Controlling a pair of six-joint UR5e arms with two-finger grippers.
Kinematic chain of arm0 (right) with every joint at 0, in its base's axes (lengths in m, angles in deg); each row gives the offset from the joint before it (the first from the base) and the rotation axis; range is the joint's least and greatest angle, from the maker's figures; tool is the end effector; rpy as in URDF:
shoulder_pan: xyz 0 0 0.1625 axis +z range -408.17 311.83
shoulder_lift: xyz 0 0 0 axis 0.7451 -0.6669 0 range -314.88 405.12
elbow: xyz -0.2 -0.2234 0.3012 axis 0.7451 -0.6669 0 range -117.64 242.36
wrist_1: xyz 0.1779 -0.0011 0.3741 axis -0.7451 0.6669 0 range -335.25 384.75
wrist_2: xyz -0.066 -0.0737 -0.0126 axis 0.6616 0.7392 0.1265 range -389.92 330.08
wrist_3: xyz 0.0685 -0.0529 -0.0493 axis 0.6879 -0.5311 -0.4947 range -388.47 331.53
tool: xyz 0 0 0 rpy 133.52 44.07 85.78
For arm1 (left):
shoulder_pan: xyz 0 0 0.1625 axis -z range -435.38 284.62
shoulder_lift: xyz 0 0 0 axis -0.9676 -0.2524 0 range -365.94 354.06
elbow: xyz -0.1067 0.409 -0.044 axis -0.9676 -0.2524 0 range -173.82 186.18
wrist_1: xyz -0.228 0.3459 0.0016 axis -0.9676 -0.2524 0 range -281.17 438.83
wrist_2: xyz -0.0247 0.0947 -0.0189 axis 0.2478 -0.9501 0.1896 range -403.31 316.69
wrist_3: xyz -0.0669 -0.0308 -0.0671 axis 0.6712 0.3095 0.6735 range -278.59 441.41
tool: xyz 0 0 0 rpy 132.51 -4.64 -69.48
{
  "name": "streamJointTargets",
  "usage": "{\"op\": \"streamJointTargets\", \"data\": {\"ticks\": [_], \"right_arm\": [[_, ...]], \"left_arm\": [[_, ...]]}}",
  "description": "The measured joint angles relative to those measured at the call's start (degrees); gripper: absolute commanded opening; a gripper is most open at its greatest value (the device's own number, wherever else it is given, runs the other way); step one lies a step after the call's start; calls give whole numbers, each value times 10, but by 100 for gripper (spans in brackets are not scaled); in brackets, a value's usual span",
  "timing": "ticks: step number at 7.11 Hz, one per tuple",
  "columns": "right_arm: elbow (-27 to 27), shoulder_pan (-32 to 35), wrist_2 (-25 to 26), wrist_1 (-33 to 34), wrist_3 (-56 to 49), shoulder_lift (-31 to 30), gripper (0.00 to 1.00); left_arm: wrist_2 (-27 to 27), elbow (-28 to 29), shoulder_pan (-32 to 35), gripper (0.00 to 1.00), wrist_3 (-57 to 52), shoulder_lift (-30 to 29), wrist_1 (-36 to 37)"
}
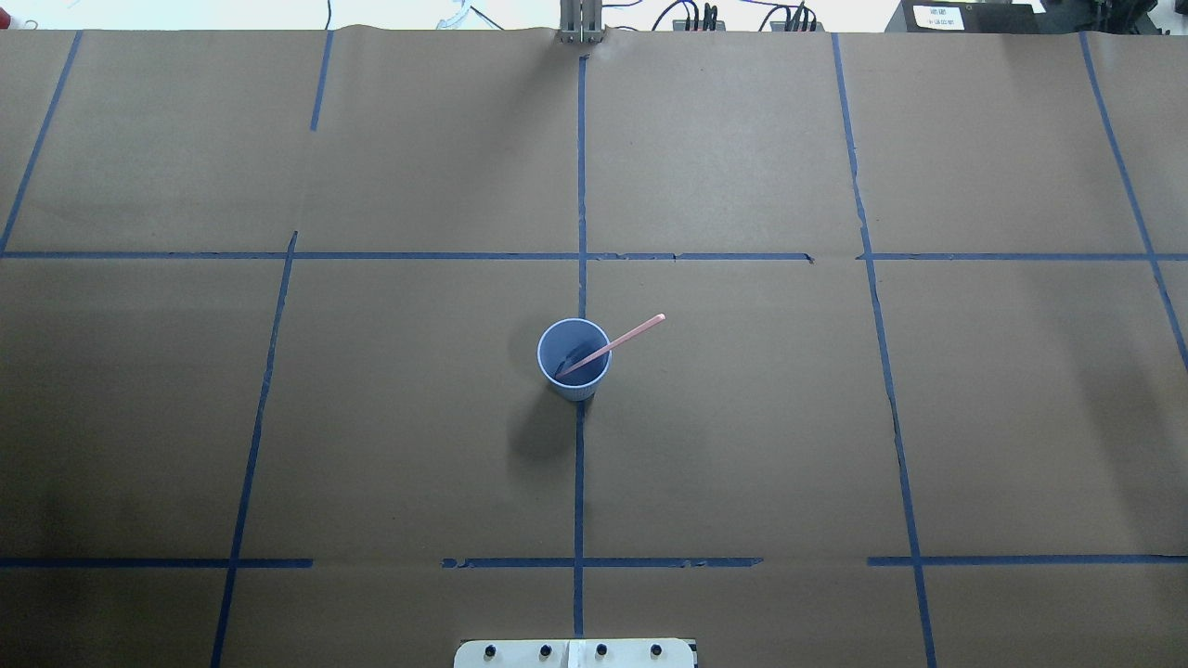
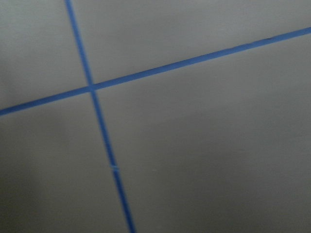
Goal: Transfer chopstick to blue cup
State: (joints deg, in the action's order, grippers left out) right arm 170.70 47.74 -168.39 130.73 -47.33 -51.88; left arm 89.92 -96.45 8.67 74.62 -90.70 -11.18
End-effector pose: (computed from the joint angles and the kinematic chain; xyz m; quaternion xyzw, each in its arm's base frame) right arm 0.1023 -0.4185 0.5811 0.0519 -0.4085 -0.0862 0.9072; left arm -0.0172 -0.4627 0.5944 0.0627 0.3672 0.1266 0.9193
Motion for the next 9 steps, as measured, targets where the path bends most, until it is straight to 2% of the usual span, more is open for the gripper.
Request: {"op": "streamJointTargets", "data": {"ticks": [2,4,5,9], "right_arm": [[11,7,18,33,-49,-11,100],[5,1,24,37,-54,-12,100],[-3,-3,26,35,-55,-11,100],[-18,-15,49,24,-37,-4,100]], "left_arm": [[33,25,15,100,-13,11,0],[69,29,19,100,-6,21,0],[71,26,22,100,-1,23,0],[20,32,35,100,9,13,3]]}}
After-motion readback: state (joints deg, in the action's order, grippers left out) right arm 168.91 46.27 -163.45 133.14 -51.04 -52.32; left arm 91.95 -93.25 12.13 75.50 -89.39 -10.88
